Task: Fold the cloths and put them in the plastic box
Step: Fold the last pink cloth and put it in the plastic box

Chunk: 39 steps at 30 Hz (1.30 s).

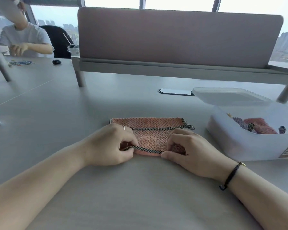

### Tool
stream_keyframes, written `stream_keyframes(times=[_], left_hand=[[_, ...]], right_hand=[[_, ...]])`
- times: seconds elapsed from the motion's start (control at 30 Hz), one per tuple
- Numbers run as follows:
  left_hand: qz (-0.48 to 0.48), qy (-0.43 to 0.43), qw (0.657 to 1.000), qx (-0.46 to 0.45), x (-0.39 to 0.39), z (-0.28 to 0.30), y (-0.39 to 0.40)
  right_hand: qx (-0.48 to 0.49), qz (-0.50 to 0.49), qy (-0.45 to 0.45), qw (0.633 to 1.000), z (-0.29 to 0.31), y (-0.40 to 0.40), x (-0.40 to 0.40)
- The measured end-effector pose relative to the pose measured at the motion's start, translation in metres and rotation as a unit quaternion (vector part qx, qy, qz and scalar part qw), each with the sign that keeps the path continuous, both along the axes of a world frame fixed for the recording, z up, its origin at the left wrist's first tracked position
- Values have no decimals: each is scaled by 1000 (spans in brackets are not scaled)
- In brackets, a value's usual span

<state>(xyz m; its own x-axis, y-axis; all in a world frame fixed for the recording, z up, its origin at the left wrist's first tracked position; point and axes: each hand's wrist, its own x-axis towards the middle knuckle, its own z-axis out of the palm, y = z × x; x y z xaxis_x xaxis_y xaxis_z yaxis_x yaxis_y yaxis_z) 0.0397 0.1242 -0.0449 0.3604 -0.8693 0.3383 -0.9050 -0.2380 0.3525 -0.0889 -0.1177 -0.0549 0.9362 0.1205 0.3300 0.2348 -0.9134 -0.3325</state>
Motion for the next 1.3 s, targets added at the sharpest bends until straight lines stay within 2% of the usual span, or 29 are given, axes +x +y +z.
stream_keyframes(times=[0.1, 0.17, 0.3, 0.4, 0.5, 0.6, 0.73, 0.8, 0.87, 1.03, 1.17, 1.23, 1.3], left_hand=[[33, 27, 999, -31, 3, 1, 2], [60, 74, 993, -74, 6, -1, 4], [92, 153, 975, -133, 14, -2, 7], [142, 171, 958, -181, 26, -4, 9], [205, 140, 950, -187, 36, -9, 10], [242, 89, 953, -156, 43, -12, 10], [245, 34, 961, -122, 44, -15, 8], [239, -9, 968, -75, 45, -17, 7], [243, -9, 970, -29, 44, -16, 8], [190, -43, 981, 2, 36, -9, 9], [106, -82, 991, -11, 23, -4, 3], [5, -21, 1000, -17, 10, 1, 0], [-84, 104, 990, -45, -6, 2, -5]], right_hand=[[-18, 0, 11, 1000, 2, 1, -2], [-1, -21, -27, 999, 3, -1, -3], [148, -126, -46, 980, 1, -15, 0], [209, -170, -51, 962, -2, -22, 6], [230, -192, -49, 953, -3, -23, 10], [186, -204, -42, 960, -2, -20, 12], [120, -222, -32, 967, -2, -16, 12], [97, -227, -20, 969, -2, -17, 12], [71, -231, -15, 970, -3, -17, 13], [37, -282, 11, 959, 2, -15, 10], [-19, -318, -34, 947, 11, -4, 2], [-31, -304, -5, 952, 13, 10, -2], [-32, -263, 46, 963, 12, 21, -4]])
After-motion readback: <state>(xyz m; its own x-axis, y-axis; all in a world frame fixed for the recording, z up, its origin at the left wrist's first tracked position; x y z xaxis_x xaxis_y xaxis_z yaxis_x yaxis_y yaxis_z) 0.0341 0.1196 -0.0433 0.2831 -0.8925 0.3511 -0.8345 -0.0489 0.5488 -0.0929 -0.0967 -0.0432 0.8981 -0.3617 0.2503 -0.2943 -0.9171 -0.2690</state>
